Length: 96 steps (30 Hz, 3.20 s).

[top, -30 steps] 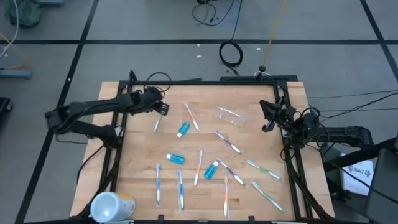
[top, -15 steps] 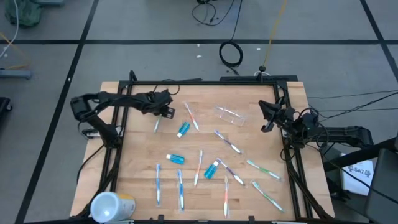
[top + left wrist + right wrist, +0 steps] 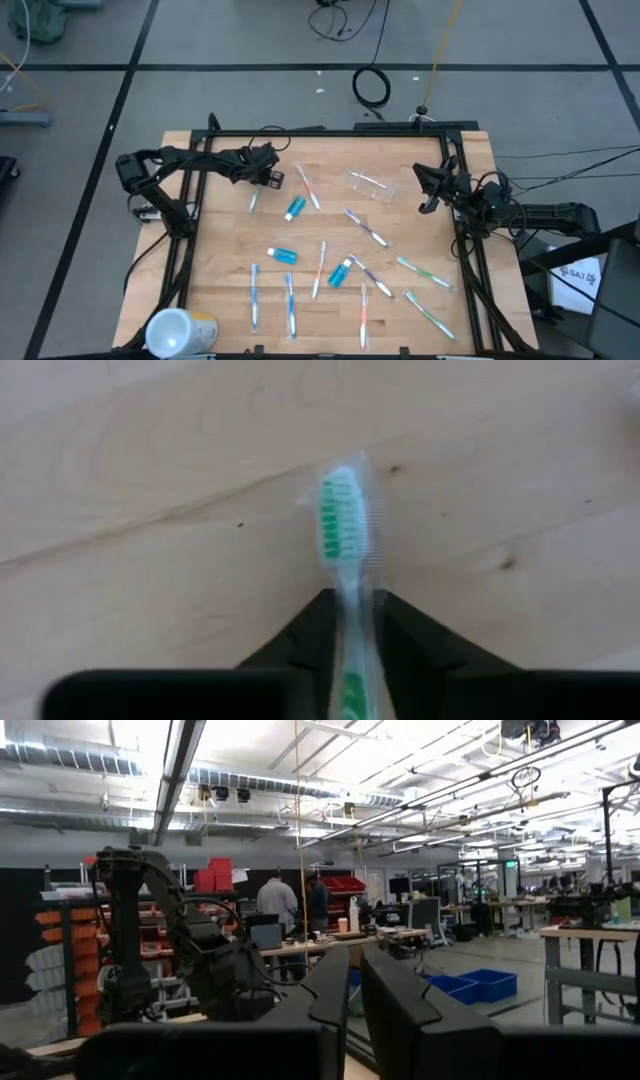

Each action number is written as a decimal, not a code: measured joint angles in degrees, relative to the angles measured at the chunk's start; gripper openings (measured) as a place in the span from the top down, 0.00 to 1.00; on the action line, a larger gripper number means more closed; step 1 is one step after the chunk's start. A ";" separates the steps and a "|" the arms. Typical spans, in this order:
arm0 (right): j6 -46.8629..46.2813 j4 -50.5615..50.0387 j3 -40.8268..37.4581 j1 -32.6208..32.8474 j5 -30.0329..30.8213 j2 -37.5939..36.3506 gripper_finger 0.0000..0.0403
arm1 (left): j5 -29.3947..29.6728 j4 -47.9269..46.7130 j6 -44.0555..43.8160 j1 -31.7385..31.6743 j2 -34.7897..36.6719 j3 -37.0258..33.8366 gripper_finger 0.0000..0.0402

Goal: Pick & Place toothbrushing station
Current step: Put the top green toothbrush into the transparent organizer

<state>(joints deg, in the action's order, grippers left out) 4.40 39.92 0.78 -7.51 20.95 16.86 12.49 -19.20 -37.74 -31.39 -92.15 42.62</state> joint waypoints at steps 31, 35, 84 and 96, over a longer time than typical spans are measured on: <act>-3.29 -5.10 0.02 0.00 -0.04 1.30 0.95 | -5.75 74.70 30.43 16.57 5.41 0.04 0.98; -1.65 -5.05 0.02 0.00 0.00 1.34 0.95 | -2.11 80.99 31.45 17.56 1.01 0.04 0.97; 26.89 8.31 0.00 -0.02 0.20 1.41 0.95 | 13.56 79.47 38.99 17.83 -35.94 27.35 0.95; 25.28 7.63 0.00 -0.02 0.20 1.41 0.95 | 19.06 79.36 43.58 17.96 -35.91 27.49 0.71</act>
<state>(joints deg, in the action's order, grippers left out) 29.69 47.55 0.78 -7.53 21.15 18.27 31.54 60.16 5.84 -13.43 -128.06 70.11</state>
